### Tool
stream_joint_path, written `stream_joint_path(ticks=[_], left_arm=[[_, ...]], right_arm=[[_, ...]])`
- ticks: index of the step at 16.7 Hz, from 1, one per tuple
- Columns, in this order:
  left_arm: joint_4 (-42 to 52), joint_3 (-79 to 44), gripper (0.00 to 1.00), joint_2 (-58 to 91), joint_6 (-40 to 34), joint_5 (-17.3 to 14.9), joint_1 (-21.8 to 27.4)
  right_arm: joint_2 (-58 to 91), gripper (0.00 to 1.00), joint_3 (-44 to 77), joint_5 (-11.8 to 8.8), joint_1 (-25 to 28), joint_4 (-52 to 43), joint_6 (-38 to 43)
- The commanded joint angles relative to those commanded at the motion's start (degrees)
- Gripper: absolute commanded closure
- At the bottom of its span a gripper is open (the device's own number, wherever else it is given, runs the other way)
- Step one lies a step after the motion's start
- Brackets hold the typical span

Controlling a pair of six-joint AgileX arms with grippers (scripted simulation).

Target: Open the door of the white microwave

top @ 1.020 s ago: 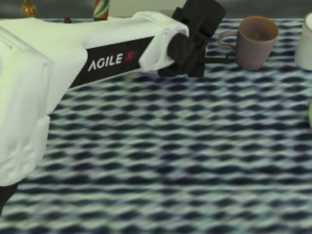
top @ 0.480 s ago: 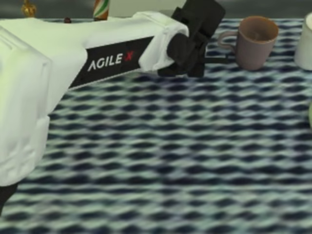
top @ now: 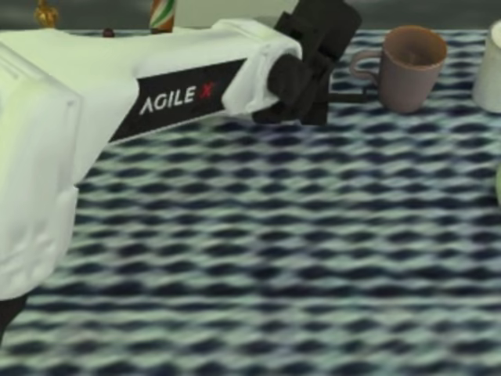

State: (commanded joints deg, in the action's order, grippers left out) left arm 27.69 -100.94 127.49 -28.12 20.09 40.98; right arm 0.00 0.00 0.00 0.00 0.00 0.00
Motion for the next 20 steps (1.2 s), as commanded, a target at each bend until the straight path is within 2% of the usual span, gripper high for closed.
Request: stream_joint_path(ticks=[6,20], left_arm=[[-2.65,3.99,1.0,-2.74,2.76,-1.51,-0.73],[-2.65,4.01,1.0,-2.74,2.78,-1.51,-0.74]], right_arm=[[0.0,0.0,0.0,0.0,0.0,0.0,0.0],[0.0,0.0,0.0,0.0,0.0,0.0,0.0]])
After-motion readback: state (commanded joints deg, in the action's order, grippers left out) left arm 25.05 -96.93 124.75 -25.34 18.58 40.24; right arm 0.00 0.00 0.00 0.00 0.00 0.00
